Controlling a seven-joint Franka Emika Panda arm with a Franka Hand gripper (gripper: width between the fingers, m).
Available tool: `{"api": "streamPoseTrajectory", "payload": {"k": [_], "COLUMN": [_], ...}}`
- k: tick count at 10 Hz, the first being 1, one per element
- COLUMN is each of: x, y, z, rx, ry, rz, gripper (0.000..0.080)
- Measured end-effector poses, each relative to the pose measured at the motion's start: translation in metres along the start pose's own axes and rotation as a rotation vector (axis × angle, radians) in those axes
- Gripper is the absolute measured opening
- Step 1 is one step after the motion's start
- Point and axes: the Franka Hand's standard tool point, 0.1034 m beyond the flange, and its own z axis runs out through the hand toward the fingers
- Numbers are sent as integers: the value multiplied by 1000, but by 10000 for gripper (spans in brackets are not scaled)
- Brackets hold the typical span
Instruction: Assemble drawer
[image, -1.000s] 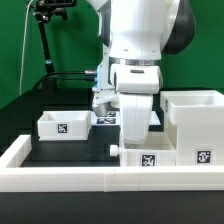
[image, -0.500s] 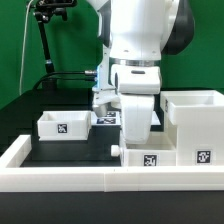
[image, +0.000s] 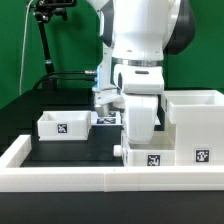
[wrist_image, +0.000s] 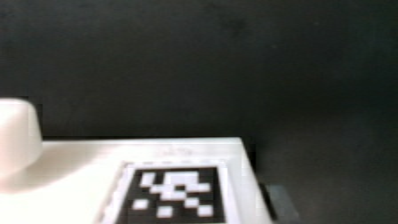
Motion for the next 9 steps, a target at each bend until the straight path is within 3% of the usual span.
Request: {"api": "streamPoseTrajectory", "payload": {"k": [9], "x": [1], "y": [-3], "z": [3], "rx": [7], "ry": [0], "rz": [73], "gripper": [42]}}
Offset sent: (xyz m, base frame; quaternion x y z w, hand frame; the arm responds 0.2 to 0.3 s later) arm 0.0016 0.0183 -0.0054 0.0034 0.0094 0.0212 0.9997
